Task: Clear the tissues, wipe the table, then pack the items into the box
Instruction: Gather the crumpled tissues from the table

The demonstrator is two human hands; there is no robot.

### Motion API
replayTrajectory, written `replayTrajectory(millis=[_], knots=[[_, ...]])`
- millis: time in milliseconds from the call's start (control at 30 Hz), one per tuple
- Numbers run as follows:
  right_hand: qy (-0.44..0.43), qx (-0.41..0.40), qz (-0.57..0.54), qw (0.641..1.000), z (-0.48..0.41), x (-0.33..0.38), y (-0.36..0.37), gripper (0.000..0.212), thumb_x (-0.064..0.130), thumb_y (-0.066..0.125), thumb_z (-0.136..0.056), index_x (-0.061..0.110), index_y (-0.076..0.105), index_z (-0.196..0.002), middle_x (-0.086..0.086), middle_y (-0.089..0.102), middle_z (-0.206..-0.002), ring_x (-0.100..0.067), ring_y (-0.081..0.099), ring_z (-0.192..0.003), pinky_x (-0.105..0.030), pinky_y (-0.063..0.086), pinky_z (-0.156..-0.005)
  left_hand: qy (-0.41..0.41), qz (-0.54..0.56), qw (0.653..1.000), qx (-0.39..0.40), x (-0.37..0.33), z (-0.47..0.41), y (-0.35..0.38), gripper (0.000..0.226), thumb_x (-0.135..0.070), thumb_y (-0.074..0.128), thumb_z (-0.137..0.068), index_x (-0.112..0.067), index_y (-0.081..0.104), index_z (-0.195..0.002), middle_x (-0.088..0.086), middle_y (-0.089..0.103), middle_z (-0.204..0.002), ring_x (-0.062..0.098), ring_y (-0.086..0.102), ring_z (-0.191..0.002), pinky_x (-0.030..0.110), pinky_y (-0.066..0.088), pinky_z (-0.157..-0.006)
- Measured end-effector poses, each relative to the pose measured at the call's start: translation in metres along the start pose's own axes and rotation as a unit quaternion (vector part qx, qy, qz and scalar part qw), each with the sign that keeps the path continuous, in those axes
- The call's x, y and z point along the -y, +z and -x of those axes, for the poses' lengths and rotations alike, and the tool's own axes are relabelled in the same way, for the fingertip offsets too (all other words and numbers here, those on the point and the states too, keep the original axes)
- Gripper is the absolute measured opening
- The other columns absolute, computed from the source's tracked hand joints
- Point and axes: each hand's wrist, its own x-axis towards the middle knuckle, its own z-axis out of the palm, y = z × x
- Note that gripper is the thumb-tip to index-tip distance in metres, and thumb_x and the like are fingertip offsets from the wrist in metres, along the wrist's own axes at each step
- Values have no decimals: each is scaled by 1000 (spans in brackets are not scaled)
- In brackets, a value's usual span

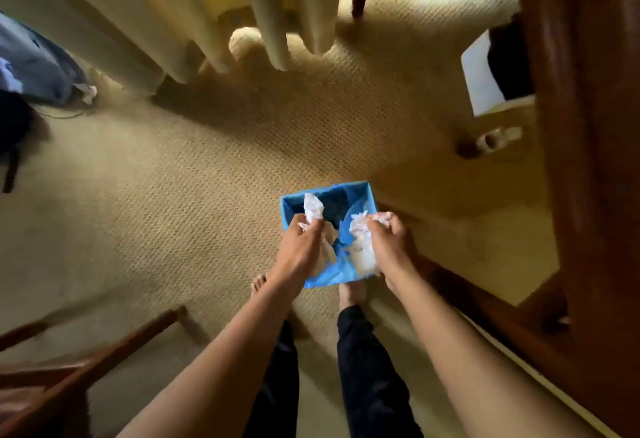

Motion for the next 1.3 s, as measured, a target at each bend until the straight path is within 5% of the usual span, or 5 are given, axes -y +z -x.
replayTrajectory(millis=[133, 333, 467, 867, 1300], knots=[[-32, -43, 33, 998, -53, -33, 33, 18, 8, 63, -94, -3, 65, -107, -12, 70, -100, -21, 61, -88, -17, 41, -62, -20, -25, 999, 18, 41, -61, 16, 21, -36, 58, -99, -18, 63, -89, 2, 70, -74, 11, 65, -55, 26, 50, -51], [-39, -7, 119, 992, -85, -79, 70, 64, 52, 61, -85, 21, 54, -140, -7, 58, -142, -24, 54, -130, -39, 42, -111, 23, -76, 996, 30, 78, -91, 4, 39, -47, 61, -94, -23, 68, -124, -12, 74, -110, -3, 68, -96, 28, 54, -89], [-54, 36, 174, 983, -82, -83, 70, 63, 36, 61, -99, 16, 40, -155, -10, 42, -159, -26, 39, -146, -35, 31, -119, 118, -137, 983, -25, 82, -83, -25, 23, -20, 62, -95, -23, 72, -116, -11, 75, -105, 3, 70, -93, 21, 54, -83], [-98, -86, 262, 956, -74, -88, 11, 48, 12, 61, -91, 16, 53, -138, -9, 57, -137, -30, 52, -128, -47, 43, -108, -38, -226, 973, -6, 106, -91, -50, 62, -43, 75, -88, -31, 46, -142, 0, 64, -123, 20, 68, -105, 41, 56, -92], [-74, -81, 327, 939, -91, -68, 15, 43, 7, 53, -99, 19, 59, -140, -12, 67, -131, -33, 61, -121, -38, 49, -97, 26, -207, 977, -33, 92, -121, -43, 32, -16, 57, -80, -39, 65, -100, -5, 78, -76, 18, 76, -69, 47, 64, -74]])
